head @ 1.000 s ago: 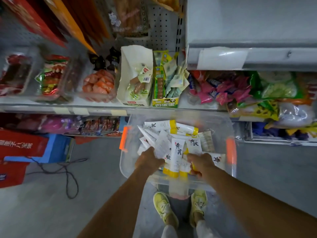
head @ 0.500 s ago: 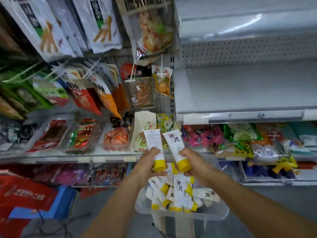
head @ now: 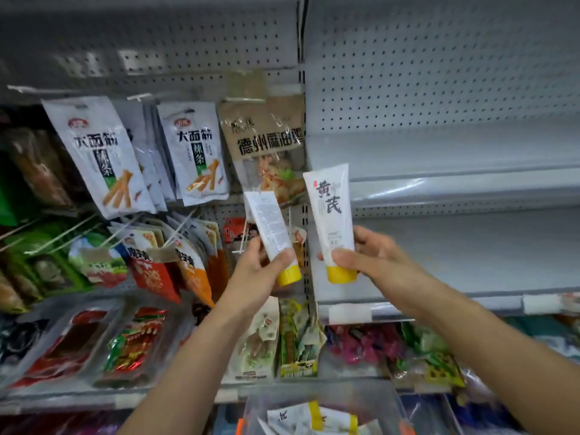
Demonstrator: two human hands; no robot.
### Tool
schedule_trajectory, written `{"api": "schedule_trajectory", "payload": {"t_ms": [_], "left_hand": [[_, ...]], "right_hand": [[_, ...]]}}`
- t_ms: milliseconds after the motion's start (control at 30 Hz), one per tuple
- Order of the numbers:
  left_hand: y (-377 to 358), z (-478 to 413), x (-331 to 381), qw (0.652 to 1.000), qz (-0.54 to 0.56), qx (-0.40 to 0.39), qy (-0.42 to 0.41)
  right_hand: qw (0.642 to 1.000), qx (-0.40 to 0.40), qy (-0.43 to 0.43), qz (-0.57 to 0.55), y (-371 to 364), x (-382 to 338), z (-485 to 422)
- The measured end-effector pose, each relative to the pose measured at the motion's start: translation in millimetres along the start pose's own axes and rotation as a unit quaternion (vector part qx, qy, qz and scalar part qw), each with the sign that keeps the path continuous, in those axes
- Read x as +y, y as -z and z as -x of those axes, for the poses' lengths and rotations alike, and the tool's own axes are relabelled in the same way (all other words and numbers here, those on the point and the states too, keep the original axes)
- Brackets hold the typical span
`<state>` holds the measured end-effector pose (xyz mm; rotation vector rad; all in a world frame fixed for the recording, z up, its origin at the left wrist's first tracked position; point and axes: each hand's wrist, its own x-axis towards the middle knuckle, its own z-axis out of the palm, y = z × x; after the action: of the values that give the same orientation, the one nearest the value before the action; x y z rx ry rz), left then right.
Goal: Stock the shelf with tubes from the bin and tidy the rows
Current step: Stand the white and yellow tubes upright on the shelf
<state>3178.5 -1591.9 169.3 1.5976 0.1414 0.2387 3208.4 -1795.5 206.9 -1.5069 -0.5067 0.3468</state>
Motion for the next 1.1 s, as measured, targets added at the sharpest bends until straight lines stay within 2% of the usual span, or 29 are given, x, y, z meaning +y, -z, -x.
{"api": "schedule_trajectory", "payload": {"t_ms": [200,433,600,900,1100], "left_hand": [[-7,-57,57,0.996,-0.014,0.015,-0.081],[-17,-108,79,0.997,-0.034,0.009,-0.075],[-23,-126,79,0.998,-0.026,0.017,-0.059],[-22,-132,81,0.997,-0.04,0.03,-0.058],[-27,-121,90,0.997,-0.035,0.029,-0.062]], "right_hand": [[0.992,0.06,0.099,0.056,25,-79,-70],[0.966,0.135,0.087,0.203,69,-94,-190],[0.959,0.115,0.051,0.252,85,-77,-244],[0.953,0.099,0.052,0.281,92,-69,-270],[0.953,0.102,0.002,0.285,90,-76,-246]]}}
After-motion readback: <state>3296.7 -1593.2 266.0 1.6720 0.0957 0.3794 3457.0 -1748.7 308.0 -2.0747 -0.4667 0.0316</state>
